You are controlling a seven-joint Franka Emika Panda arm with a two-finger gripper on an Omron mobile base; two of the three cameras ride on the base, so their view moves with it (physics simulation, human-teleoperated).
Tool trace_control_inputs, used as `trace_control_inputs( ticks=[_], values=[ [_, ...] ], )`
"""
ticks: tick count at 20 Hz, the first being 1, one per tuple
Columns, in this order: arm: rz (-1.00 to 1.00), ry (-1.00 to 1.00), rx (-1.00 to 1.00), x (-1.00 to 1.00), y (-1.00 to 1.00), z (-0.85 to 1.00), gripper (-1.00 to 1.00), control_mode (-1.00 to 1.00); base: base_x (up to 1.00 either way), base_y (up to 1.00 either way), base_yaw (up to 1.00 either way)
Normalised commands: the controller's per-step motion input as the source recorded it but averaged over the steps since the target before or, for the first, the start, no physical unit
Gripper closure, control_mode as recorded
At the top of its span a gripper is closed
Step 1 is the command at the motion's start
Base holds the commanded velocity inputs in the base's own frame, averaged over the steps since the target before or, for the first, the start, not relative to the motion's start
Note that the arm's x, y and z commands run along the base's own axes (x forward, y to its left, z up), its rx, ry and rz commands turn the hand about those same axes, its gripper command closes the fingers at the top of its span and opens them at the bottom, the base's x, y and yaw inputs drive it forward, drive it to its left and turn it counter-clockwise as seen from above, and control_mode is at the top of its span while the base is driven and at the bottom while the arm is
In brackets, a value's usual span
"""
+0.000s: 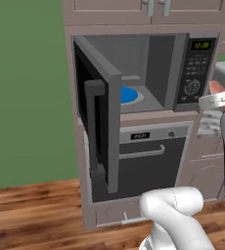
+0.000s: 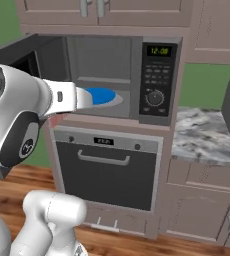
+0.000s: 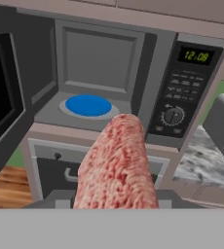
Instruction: Transport the steak from the fridge to the microwave and turn on the microwave.
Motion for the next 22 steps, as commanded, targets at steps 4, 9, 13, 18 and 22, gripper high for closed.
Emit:
trace_control_inputs(
  ticks=[4, 9, 13, 18, 22],
  values=[
    [0.0, 0.0, 0.0, 0.0, 0.0, 0.0, 1.0, 1.0, 0.34, 0.23, 0.07],
    [0.0, 0.0, 0.0, 0.0, 0.0, 0.0, 1.0, 1.0, 0.32, 0.29, 0.06],
    [0.0, 0.0, 0.0, 0.0, 0.0, 0.0, 1.0, 1.0, 0.35, 0.34, 0.05],
    [0.0, 0.0, 0.0, 0.0, 0.0, 0.0, 1.0, 1.0, 0.46, 0.31, 0.03],
    [0.0, 0.0, 0.0, 0.0, 0.0, 0.0, 1.0, 1.0, 0.47, 0.21, 0.01]
  ],
)
